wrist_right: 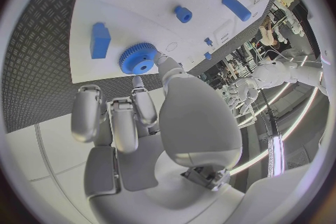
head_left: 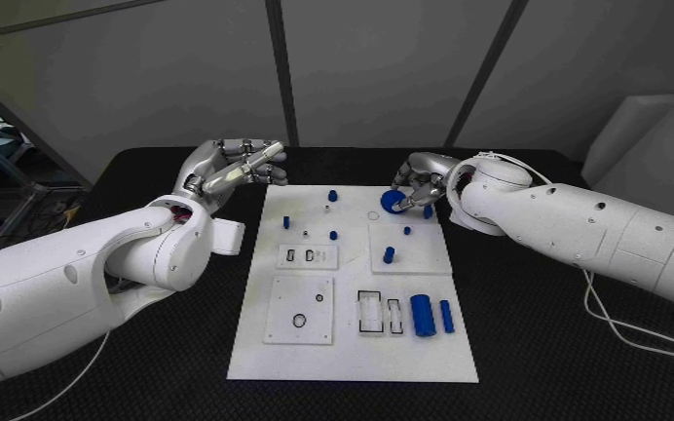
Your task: Assemble the parts on the task board
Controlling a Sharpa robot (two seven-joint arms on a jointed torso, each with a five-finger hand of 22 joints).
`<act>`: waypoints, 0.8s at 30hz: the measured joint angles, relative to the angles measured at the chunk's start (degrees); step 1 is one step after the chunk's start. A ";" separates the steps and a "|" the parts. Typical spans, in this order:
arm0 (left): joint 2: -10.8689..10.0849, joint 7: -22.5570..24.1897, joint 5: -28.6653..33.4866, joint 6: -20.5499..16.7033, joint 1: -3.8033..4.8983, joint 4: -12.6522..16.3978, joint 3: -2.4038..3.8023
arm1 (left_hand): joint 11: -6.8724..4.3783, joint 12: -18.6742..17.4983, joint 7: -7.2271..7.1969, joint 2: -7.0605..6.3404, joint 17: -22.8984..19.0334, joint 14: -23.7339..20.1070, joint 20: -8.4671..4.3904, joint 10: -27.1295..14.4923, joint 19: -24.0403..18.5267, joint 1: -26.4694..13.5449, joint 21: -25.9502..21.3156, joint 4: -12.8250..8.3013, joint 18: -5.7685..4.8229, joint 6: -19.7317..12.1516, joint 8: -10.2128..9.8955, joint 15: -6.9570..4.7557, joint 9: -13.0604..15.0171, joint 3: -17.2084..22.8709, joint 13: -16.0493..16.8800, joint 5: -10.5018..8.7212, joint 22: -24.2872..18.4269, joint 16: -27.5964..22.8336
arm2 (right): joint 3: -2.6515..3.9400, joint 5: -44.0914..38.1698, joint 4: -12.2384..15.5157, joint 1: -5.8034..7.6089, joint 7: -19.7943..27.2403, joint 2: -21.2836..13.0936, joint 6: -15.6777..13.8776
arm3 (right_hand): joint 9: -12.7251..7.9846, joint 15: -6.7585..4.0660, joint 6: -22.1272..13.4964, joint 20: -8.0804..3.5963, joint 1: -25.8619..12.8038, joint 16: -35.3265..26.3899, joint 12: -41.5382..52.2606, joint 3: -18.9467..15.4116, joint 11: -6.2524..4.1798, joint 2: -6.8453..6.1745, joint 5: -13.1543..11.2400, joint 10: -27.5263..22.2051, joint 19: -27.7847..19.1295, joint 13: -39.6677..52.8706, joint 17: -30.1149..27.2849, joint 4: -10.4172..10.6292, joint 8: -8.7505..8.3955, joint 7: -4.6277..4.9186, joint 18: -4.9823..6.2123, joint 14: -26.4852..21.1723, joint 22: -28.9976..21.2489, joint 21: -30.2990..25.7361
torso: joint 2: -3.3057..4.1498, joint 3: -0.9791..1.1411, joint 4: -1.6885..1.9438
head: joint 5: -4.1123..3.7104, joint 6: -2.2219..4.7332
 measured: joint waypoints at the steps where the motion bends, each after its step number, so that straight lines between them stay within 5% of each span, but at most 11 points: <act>1: -0.01 0.00 0.00 0.00 0.00 0.00 0.00 | 0.00 0.00 0.00 0.00 0.00 0.00 0.00 0.00 0.00 0.00 0.00 0.00 0.00 0.00 0.00 0.00 0.00 0.00 0.00 0.00 0.00 0.00 | 0.00 -0.04 -0.08 -0.02 0.00 0.05 0.10 | 0.01 0.00 0.00 0.00 0.17 0.00 0.00 0.09 0.00 0.17 0.00 0.00 0.00 0.00 0.00 0.09 0.14 0.00 0.00 0.00 0.00 0.00 | 0.00 0.01 -0.01 | 0.04 -0.06; 13: -0.11 0.00 0.00 0.01 0.00 0.00 0.00 | 0.00 0.00 0.00 0.00 0.06 0.00 0.00 0.00 0.00 0.00 0.00 0.00 0.00 0.00 0.00 0.00 0.00 0.00 -0.01 0.00 -0.01 0.00 | 0.04 -0.48 -1.17 -0.08 0.09 0.28 0.66 | 0.13 0.00 0.15 0.00 1.30 0.05 1.29 0.96 0.02 1.31 0.67 0.44 0.00 1.52 -0.01 -0.36 1.19 -0.15 0.00 0.00 0.51 0.44 | 0.00 0.01 -0.02 | 0.08 -0.44; 17: -0.11 0.00 0.00 0.01 -0.01 -0.02 0.00 | 0.00 0.00 0.00 0.00 0.05 0.00 0.00 0.00 0.00 0.00 0.00 0.00 0.00 0.00 0.00 0.00 0.00 0.00 -0.01 0.00 -0.01 0.00 | 0.04 -0.58 -1.23 -0.07 0.24 0.28 0.66 | 0.21 0.00 1.82 0.15 2.21 0.22 1.97 2.38 -0.23 2.21 0.01 1.05 0.15 1.86 -0.01 -0.89 2.18 -0.55 -0.91 0.00 0.90 0.48 | 0.00 0.01 -0.02 | 0.08 -0.45; 24: -0.11 -0.01 0.00 0.01 -0.01 -0.05 0.00 | 0.00 0.00 0.00 0.00 0.13 0.00 0.00 0.00 0.00 0.00 0.00 0.00 -0.01 0.00 0.00 0.00 0.00 0.00 -0.01 0.00 0.06 0.23 | 0.08 -0.68 -1.28 -0.01 0.71 0.34 0.57 | 0.34 -0.16 5.95 -0.37 2.48 0.44 3.33 5.75 -1.24 3.41 -0.90 2.48 0.66 1.86 -0.01 -1.36 3.40 -1.04 -0.90 -0.12 1.58 1.10 | 0.01 0.02 -0.02 | 0.02 -0.52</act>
